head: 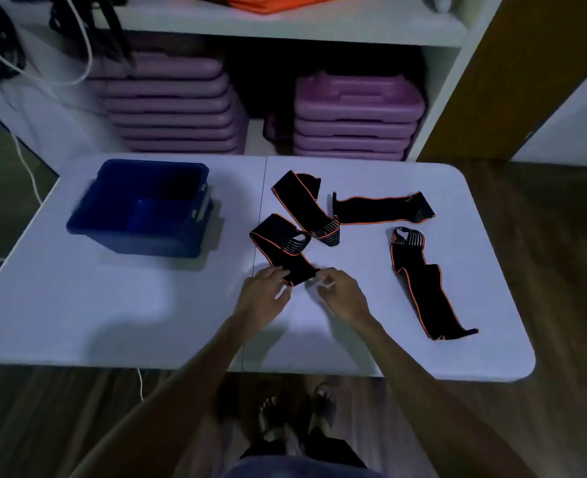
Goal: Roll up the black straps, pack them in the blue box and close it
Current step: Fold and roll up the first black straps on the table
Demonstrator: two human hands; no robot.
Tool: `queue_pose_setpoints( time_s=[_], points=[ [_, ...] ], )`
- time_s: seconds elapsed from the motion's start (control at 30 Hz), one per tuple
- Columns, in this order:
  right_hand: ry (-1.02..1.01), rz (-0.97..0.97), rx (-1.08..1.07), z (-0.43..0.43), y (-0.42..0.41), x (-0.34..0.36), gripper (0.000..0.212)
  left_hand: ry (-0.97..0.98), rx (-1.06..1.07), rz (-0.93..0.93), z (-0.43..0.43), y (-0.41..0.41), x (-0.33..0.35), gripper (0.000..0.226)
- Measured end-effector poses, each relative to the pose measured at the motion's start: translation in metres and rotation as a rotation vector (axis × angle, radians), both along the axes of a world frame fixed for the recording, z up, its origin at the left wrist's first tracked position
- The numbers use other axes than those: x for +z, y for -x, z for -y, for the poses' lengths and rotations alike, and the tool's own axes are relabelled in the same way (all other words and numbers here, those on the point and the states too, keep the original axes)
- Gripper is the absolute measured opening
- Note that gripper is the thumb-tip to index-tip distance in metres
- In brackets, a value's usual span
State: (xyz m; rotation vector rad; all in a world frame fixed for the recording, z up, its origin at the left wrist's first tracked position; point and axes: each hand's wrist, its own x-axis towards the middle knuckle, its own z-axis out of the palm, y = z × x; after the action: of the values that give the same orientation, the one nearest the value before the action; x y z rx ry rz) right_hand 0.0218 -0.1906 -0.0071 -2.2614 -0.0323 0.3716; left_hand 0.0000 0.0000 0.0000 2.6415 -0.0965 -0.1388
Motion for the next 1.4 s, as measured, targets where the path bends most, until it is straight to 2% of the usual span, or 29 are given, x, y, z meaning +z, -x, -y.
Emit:
queue_pose_setpoints(
  time_s=[0.13, 0.23, 0.3, 0.4, 0.53, 0.63, 0.73, 0.8, 0.87, 0.97, 1.03, 1.07, 1.13, 1.2, 1.3, 1.4],
  points=[
    [0.278, 0.076, 0.192, -0.011, -0.020, -0.004, 0.050, -0.184, -0.130, -0.256, 0.016, -0.019, -0.006, 0.060],
    [0.532, 0.078, 0.396, -0.007, -0.022, -0.019, 0.050, -0.285, -0.204, -0.307, 0.017, -0.019, -0.021, 0.062],
    [0.614, 0.092, 0.452, 0.000, -0.015, -0.023, 0.050, -0.339, -0.264, -0.308, 0.013, -0.012, -0.027, 0.064],
    [0.586, 0.181, 0.458, 0.011, 0.003, -0.029, 0.051, -0.311, -0.366, -0.236, 0.004, 0.009, -0.031, 0.072],
    [0.563, 0.182, 0.502, 0.024, 0.042, -0.037, 0.060, -0.350, -0.483, -0.104, -0.004, 0.041, -0.043, 0.055],
    [0.544, 0.266, 0.509, 0.033, 0.073, -0.043, 0.066, -0.233, -0.517, -0.076, -0.006, 0.067, -0.050, 0.053],
    [0.468, 0.333, 0.487, 0.036, 0.090, -0.047, 0.050, -0.180, -0.521, 0.022, -0.008, 0.088, -0.056, 0.049],
    [0.318, 0.471, 0.344, 0.035, 0.092, -0.043, 0.035, -0.089, -0.471, 0.051, -0.008, 0.090, -0.057, 0.046],
    [0.215, 0.537, 0.158, 0.035, 0.081, -0.033, 0.030, -0.011, -0.353, 0.130, -0.008, 0.081, -0.053, 0.042],
    [0.210, 0.427, 0.044, 0.042, 0.041, -0.021, 0.038, 0.013, -0.132, 0.232, -0.004, 0.049, -0.040, 0.036],
    [0.228, 0.398, 0.115, 0.047, 0.011, -0.020, 0.041, 0.053, -0.005, 0.223, -0.001, 0.024, -0.031, 0.038],
    [0.273, 0.367, 0.203, 0.049, -0.002, -0.021, 0.043, 0.027, -0.020, 0.201, -0.001, 0.013, -0.029, 0.040],
    [0.417, 0.294, 0.406, 0.048, -0.021, -0.027, 0.051, -0.110, -0.180, 0.147, -0.001, -0.005, -0.030, 0.050],
    [0.457, 0.290, 0.508, 0.044, -0.031, -0.030, 0.048, -0.206, -0.313, 0.093, -0.002, -0.018, -0.036, 0.051],
    [0.373, 0.354, 0.518, 0.039, -0.040, -0.027, 0.025, -0.219, -0.312, 0.107, 0.001, -0.023, -0.045, 0.040],
    [0.166, 0.213, 0.329, 0.033, -0.048, -0.024, 0.021, -0.127, -0.258, 0.253, -0.001, -0.026, -0.056, 0.032]
  ],
)
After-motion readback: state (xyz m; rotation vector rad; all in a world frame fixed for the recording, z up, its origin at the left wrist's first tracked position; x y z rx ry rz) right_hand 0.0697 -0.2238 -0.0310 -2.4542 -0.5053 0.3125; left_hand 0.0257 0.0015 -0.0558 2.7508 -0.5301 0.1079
